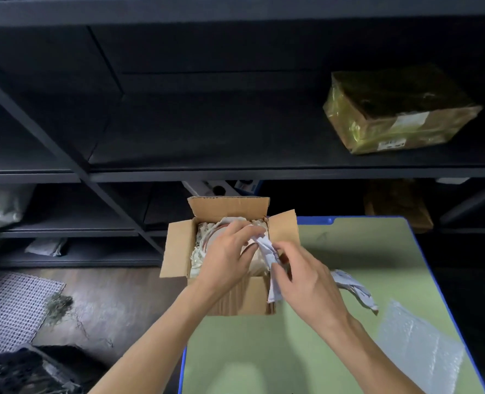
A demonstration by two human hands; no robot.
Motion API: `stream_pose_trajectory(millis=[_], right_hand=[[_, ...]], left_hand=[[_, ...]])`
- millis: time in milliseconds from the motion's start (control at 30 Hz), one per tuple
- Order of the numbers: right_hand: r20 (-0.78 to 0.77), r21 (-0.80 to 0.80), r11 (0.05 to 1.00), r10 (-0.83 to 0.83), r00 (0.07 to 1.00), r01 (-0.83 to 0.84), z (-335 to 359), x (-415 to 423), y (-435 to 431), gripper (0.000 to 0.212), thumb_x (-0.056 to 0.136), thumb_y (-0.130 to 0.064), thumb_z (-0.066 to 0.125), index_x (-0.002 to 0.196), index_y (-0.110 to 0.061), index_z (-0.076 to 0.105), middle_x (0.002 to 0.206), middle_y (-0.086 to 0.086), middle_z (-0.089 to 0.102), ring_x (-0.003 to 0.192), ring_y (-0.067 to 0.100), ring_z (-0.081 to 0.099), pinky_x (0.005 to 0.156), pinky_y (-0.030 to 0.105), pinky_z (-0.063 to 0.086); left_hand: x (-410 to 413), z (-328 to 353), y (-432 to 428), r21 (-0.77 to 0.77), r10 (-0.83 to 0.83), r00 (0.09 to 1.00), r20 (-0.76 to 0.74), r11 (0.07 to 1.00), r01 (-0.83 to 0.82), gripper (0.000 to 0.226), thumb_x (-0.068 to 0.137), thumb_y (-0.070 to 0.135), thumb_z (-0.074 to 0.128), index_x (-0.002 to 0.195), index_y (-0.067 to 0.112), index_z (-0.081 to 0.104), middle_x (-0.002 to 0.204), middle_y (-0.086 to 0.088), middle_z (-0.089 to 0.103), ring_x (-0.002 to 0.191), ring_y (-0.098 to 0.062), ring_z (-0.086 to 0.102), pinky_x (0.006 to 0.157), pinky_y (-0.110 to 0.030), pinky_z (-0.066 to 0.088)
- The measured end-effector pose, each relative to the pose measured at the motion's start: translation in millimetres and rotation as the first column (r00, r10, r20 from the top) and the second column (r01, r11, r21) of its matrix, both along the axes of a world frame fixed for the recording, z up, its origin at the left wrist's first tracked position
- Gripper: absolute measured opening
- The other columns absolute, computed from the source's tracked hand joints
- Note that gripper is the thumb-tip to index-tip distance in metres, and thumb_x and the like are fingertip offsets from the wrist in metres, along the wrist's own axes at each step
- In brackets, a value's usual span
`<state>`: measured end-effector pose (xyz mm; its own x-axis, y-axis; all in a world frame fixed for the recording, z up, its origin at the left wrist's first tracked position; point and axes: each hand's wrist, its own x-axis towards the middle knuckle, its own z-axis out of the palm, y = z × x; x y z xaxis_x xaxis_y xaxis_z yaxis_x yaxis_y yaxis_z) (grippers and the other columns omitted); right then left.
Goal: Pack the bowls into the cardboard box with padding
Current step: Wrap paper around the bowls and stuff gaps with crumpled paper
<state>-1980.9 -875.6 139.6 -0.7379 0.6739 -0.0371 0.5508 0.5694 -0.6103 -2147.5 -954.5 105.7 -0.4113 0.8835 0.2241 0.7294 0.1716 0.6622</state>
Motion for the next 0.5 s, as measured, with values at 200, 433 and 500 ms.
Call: stream_pose_trajectory(millis=[200, 433, 500], right_hand=[[0.062, 0.030, 0.984, -0.176, 0.982, 0.175, -17.9, -37.8, -5.1, 0.024, 0.096, -0.022, 0.053, 0.119, -0.026, 0.050, 0.102, -0.004, 0.063, 0.092, 0.027, 0.060, 0.068, 0.035, 0.039], [0.095, 0.214, 0.939, -0.295, 0.951, 0.270, -40.3, -56.5, -2.1, 0.016, 0.092, -0.013, 0.058, 0.108, -0.017, 0.057, 0.093, 0.006, 0.062, 0.080, 0.035, 0.060, 0.060, 0.037, 0.036], [0.103, 0.255, 0.926, -0.312, 0.944, 0.278, -44.6, -58.9, -4.9, 0.013, 0.092, -0.014, 0.058, 0.105, -0.016, 0.058, 0.087, 0.006, 0.062, 0.075, 0.034, 0.060, 0.058, 0.036, 0.036]], left_hand=[[-34.9, -10.2, 31.4, -0.065, -0.136, 0.990, -0.028, 0.989, 0.134, 0.040, 0.082, 0.003, 0.061, 0.117, 0.022, 0.068, 0.115, 0.005, 0.057, 0.099, -0.015, 0.059, 0.081, -0.034, 0.052], [-55.8, -30.5, 39.4, -0.116, -0.195, 0.967, -0.163, 0.977, 0.177, 0.033, 0.089, 0.020, 0.058, 0.121, 0.026, 0.057, 0.099, 0.002, 0.057, 0.087, -0.024, 0.058, 0.067, -0.037, 0.048], [-59.4, -35.9, 34.8, -0.135, -0.185, 0.968, -0.171, 0.977, 0.163, 0.024, 0.092, 0.024, 0.053, 0.115, 0.026, 0.055, 0.095, 0.003, 0.059, 0.084, -0.024, 0.057, 0.067, -0.039, 0.048]])
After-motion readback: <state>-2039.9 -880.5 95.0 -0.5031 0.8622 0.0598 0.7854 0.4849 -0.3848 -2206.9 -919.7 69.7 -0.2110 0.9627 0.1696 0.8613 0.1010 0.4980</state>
